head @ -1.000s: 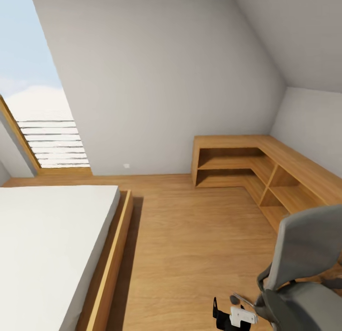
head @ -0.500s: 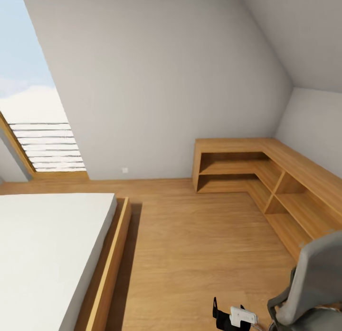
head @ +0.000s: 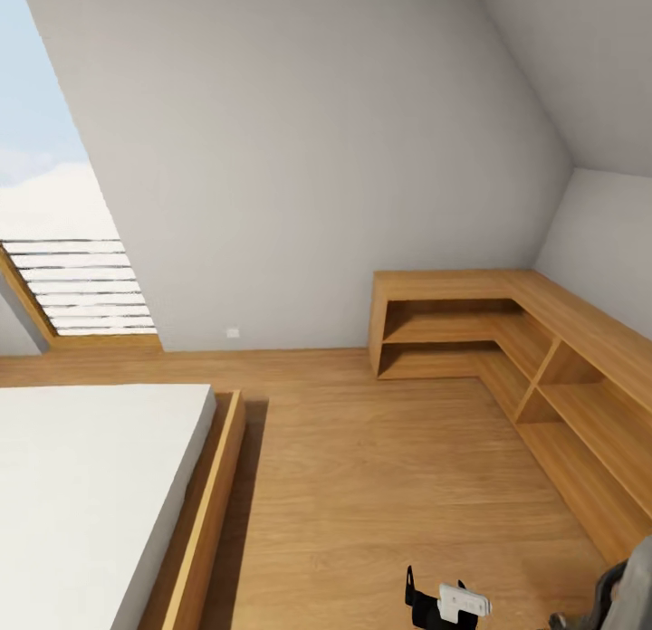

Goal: In the bedroom, organize the workspace by keeping the computer under the desk, ensuring the monitor is on the desk, placing the keyboard on the desk next to the monitor, placing the mouse on the desk next to the keyboard, moving the folder from the swivel chair onto the desk next to the mouse, stacking the notebook on top of the folder with the pen on top of the notebook, and positioning the swivel chair next to the desk.

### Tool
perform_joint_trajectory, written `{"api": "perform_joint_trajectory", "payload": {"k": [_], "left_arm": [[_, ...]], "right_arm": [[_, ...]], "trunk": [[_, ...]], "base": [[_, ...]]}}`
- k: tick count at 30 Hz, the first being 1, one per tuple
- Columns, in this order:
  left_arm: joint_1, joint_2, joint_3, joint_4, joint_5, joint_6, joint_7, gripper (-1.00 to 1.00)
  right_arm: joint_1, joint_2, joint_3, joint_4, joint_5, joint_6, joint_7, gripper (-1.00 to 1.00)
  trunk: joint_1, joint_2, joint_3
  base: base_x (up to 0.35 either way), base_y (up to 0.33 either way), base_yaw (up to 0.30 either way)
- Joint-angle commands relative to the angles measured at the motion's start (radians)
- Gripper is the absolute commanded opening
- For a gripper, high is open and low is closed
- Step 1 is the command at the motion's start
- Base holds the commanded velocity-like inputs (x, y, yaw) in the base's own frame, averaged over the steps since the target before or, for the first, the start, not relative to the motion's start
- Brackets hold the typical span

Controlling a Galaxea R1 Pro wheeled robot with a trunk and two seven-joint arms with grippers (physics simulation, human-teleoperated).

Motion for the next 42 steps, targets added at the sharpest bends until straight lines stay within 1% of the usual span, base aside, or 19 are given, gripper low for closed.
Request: {"api": "perform_joint_trajectory", "payload": {"k": [1, 20, 32, 42], "left_arm": [[-0.001, 0.0, -0.009, 0.0, 0.006, -0.003, 0.007, 1.0], [-0.001, 0.0, -0.009, 0.0, 0.005, -0.003, 0.007, 1.0], [-0.001, 0.0, -0.009, 0.0, 0.005, -0.003, 0.007, 1.0], [-0.001, 0.0, -0.028, 0.001, 0.006, -0.003, 0.007, 1.0]], "right_arm": [[-0.001, 0.0, 0.008, -0.001, -0.001, -0.001, -0.009, 1.0], [0.0, -0.001, 0.008, 0.0, -0.001, 0.0, -0.008, 1.0], [0.0, -0.001, 0.008, 0.0, -0.001, 0.0, -0.008, 1.0], [0.0, 0.0, 0.008, 0.0, -0.001, 0.0, -0.008, 1.0]], "trunk": [[0.001, -0.002, -0.002], [0.001, -0.002, -0.002], [0.001, -0.002, 0.002], [0.001, -0.002, 0.004]], "base": [[0.328, 0.0, 0.0], [0.328, 0.0, -0.015], [0.329, 0.0, -0.216], [0.329, 0.048, -0.247]]}}
